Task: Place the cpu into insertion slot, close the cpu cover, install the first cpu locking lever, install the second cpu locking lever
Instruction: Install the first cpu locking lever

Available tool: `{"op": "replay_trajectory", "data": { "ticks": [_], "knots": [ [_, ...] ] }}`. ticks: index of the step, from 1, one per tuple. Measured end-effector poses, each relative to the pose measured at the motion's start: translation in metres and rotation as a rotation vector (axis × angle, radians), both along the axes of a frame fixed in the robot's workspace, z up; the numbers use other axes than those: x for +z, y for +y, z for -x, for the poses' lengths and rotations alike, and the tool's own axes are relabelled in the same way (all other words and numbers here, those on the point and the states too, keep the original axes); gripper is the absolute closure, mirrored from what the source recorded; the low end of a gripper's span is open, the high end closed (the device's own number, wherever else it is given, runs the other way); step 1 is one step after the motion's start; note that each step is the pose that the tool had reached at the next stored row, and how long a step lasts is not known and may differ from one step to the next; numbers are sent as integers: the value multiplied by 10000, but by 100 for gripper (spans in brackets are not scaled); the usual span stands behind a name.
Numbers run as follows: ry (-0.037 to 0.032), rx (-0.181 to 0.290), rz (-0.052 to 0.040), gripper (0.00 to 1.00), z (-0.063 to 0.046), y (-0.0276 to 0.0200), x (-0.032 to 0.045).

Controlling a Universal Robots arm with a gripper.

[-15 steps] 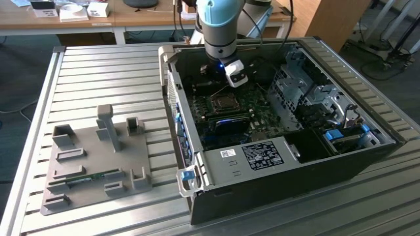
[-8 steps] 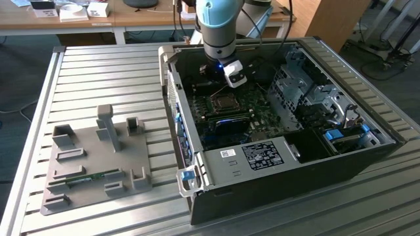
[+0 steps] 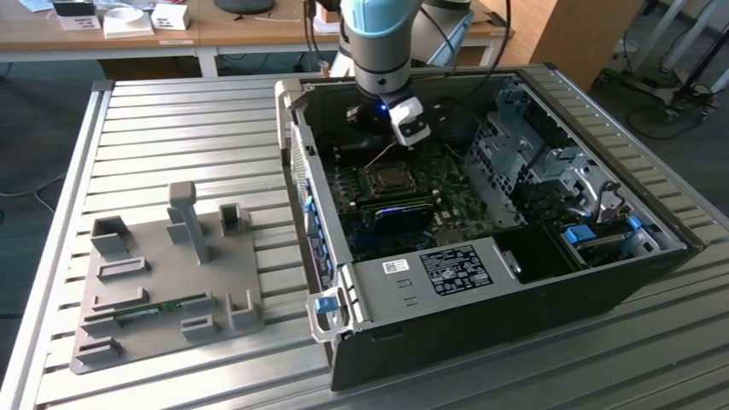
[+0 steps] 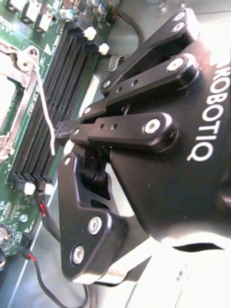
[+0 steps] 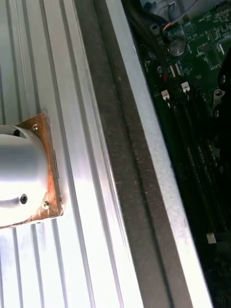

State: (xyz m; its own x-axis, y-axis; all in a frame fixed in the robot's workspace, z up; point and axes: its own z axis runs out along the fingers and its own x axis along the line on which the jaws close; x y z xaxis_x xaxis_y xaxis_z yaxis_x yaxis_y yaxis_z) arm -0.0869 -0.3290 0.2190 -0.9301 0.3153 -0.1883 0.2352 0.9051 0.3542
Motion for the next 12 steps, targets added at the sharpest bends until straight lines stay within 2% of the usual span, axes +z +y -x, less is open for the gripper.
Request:
{"op": "replay_trajectory", "data": {
  "ticks": [3,9,12],
  "knots": [
    [0,0,-1,89,0,0,40],
    [0,1,-1,89,0,4,73],
    [-1,1,-1,89,0,4,119]
  ]
}}
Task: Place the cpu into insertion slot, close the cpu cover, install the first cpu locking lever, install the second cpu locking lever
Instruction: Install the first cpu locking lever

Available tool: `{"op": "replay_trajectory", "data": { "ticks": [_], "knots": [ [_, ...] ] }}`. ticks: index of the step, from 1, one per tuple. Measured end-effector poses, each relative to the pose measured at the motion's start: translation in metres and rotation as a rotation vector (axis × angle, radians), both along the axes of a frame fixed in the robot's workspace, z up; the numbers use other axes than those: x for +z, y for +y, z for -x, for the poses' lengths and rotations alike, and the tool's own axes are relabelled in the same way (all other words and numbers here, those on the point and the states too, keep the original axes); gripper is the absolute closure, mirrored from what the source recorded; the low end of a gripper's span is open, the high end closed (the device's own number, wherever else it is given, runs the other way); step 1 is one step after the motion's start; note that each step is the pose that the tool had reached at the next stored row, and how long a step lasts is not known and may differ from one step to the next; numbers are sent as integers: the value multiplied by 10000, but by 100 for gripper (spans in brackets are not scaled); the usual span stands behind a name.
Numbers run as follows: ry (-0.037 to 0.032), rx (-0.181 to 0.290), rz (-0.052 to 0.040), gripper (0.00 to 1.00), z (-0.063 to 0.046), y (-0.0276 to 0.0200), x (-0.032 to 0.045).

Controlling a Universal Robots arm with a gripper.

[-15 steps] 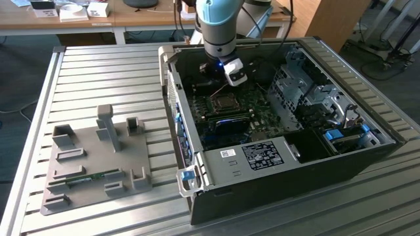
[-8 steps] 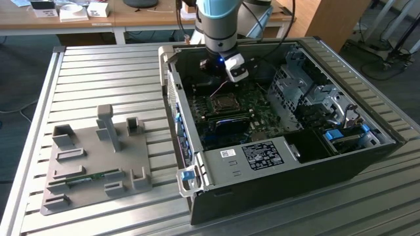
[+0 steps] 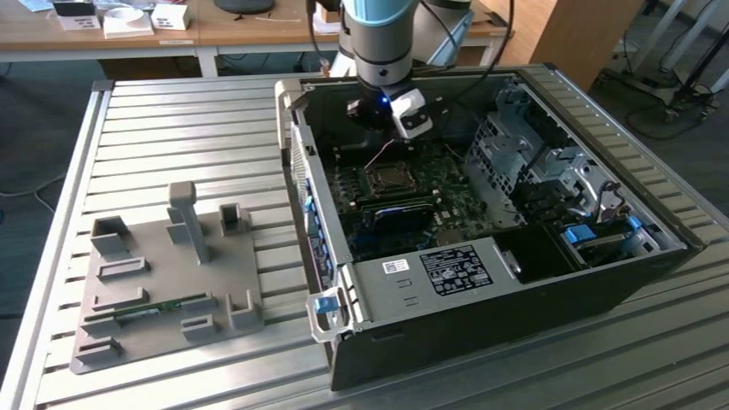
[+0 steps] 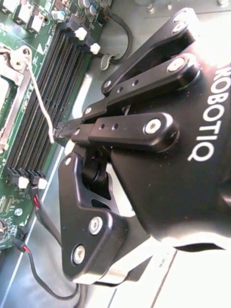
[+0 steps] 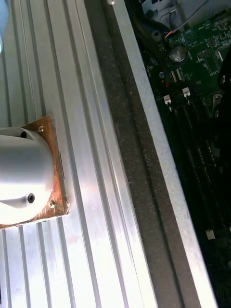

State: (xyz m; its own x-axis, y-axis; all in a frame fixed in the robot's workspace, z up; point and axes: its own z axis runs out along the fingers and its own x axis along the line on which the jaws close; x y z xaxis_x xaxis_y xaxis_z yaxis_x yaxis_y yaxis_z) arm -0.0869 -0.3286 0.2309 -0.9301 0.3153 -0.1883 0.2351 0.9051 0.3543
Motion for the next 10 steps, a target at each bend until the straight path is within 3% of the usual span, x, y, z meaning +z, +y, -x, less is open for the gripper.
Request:
{"op": "replay_trajectory", "data": {
  "ticks": [7,10],
  "knots": [
    [-1,0,-1,89,0,-2,58],
    [-1,0,0,89,0,-33,59]
  ]
}}
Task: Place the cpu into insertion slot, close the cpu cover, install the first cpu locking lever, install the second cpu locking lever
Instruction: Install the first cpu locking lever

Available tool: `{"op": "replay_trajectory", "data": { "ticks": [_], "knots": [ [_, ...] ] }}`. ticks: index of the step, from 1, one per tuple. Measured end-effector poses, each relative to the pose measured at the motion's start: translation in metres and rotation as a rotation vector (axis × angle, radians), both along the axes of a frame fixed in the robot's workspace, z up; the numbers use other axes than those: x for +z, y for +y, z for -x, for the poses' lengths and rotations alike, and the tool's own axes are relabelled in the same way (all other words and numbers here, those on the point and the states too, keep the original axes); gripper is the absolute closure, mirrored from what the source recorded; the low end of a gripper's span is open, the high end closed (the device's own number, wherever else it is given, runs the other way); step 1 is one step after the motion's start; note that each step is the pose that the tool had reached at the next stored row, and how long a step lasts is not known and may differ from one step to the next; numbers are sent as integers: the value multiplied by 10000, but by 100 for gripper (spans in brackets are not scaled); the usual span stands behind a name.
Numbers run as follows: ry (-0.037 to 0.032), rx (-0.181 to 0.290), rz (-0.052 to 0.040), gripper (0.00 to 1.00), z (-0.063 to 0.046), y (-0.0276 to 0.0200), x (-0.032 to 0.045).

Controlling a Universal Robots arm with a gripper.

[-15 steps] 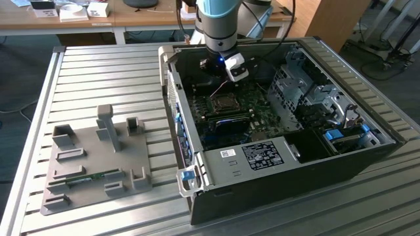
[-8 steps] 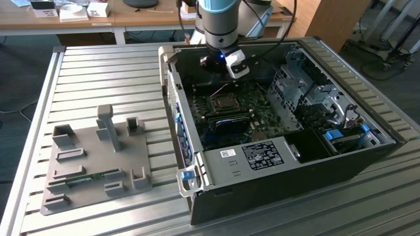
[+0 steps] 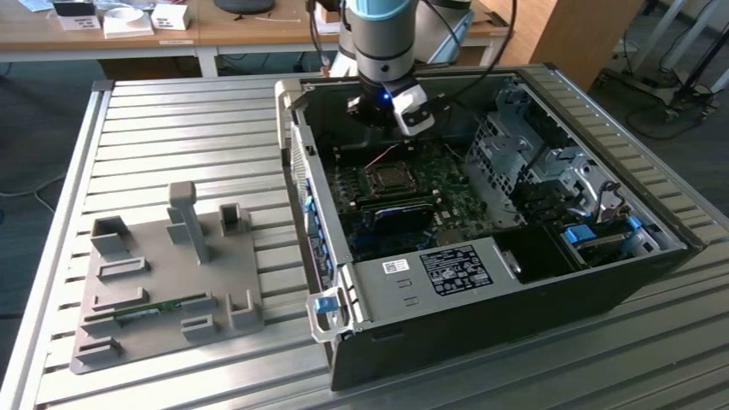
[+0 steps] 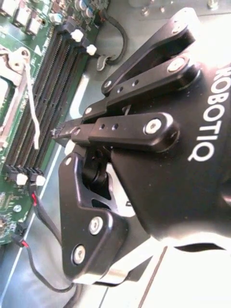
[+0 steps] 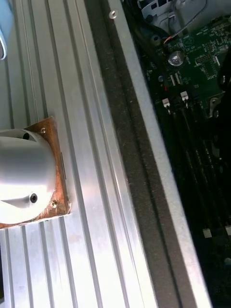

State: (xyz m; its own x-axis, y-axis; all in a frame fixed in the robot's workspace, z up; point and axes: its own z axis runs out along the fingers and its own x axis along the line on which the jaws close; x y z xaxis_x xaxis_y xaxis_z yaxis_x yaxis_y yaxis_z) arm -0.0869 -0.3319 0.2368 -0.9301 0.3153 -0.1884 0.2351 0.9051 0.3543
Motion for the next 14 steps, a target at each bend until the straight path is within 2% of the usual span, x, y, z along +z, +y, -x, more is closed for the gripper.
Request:
{"op": "replay_trajectory", "data": {
  "ticks": [3,6,8,10,14],
  "knots": [
    [-5,0,0,89,1,-38,0],
    [-48,0,-2,89,17,-43,-12],
    [-53,1,-1,89,18,-45,-13],
    [-92,0,-1,89,18,-58,-15],
    [-92,0,-1,89,18,-59,-15]
  ]
}}
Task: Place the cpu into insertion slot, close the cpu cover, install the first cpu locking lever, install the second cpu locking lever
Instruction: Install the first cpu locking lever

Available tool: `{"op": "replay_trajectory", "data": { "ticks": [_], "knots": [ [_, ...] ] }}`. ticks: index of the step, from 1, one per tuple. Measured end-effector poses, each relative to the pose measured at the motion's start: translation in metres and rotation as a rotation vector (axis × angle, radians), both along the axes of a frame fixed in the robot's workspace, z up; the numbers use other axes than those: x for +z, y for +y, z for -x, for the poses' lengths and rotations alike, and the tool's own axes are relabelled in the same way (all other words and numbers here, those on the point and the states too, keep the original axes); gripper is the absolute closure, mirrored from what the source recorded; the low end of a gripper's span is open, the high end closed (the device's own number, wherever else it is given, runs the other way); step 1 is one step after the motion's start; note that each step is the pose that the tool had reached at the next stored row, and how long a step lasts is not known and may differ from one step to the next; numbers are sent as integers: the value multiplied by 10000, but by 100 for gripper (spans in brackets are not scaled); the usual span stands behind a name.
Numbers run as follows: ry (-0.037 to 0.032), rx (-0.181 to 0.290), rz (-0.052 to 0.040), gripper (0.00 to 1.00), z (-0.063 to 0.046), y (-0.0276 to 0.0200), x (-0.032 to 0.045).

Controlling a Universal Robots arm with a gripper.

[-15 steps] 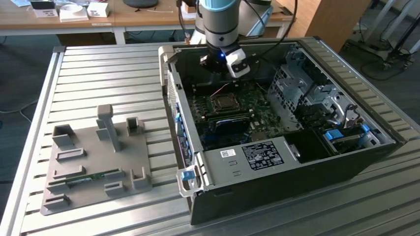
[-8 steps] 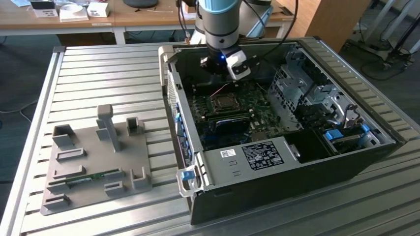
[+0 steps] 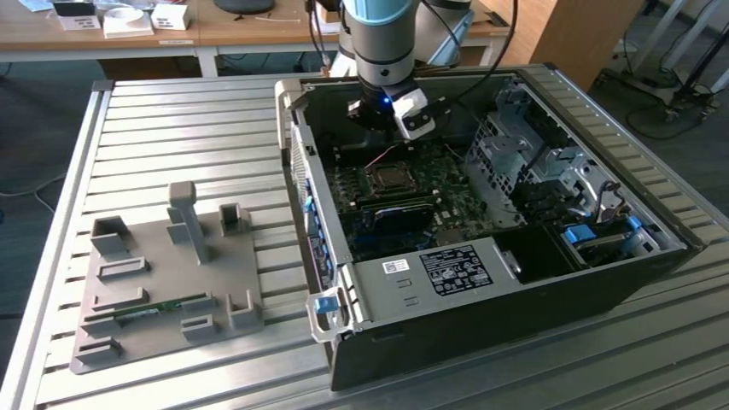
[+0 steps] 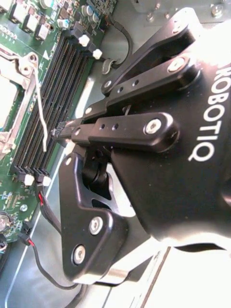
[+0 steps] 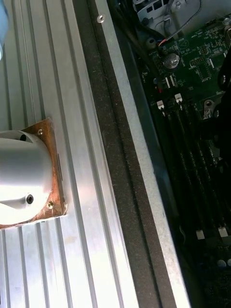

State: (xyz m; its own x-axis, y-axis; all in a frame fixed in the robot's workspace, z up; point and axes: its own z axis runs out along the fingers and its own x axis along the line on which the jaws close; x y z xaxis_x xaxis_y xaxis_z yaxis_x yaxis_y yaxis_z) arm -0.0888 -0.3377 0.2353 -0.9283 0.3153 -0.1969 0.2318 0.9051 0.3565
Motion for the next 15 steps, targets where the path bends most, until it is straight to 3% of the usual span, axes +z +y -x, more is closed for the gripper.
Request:
{"op": "replay_trajectory", "data": {
  "ticks": [8,15],
  "knots": [
    [-15,-2,-1,89,14,-32,-11],
    [-71,0,0,89,54,-32,-117]
  ]
}}
